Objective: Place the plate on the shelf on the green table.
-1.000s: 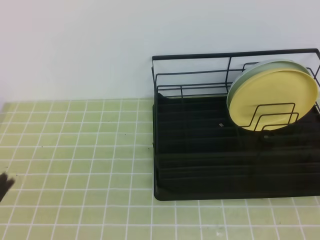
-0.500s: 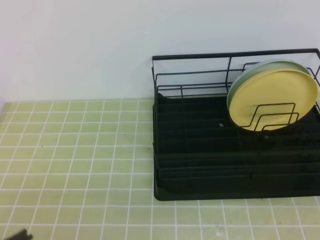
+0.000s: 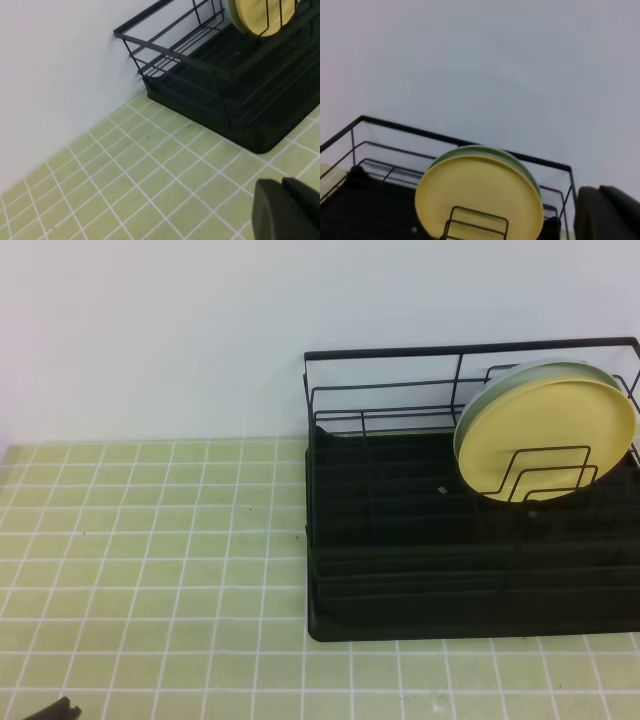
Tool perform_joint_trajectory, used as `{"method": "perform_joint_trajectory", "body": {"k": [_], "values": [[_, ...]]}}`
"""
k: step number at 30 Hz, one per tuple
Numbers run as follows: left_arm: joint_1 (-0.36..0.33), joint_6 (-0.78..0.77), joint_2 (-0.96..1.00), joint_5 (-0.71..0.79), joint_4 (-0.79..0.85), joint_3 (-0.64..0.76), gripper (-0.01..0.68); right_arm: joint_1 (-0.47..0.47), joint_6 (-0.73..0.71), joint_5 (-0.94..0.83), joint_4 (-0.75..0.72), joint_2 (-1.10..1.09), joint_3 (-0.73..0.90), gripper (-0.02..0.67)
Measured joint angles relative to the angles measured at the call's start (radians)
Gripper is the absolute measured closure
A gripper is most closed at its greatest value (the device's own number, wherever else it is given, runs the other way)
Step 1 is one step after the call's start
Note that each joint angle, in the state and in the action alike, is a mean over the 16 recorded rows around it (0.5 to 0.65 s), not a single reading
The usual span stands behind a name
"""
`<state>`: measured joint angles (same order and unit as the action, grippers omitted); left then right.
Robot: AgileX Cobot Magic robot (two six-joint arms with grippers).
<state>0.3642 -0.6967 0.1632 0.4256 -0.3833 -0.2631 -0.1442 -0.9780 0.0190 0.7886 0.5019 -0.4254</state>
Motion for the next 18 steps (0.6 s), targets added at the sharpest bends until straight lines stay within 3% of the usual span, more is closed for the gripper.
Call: {"method": "perform_joint_trajectory", "body": {"k": [8,18], "values": [[0.0,0.0,0.0,-0.005,-0.014,0.0,0.674,0.0,-0.026,-0.114,0.0,0.002,0.0,0.65],[0.0,0.0,0.0,-0.006,-0.014,0.0,0.674,0.0,-0.055,-0.099,0.0,0.003,0.0,0.65]]}}
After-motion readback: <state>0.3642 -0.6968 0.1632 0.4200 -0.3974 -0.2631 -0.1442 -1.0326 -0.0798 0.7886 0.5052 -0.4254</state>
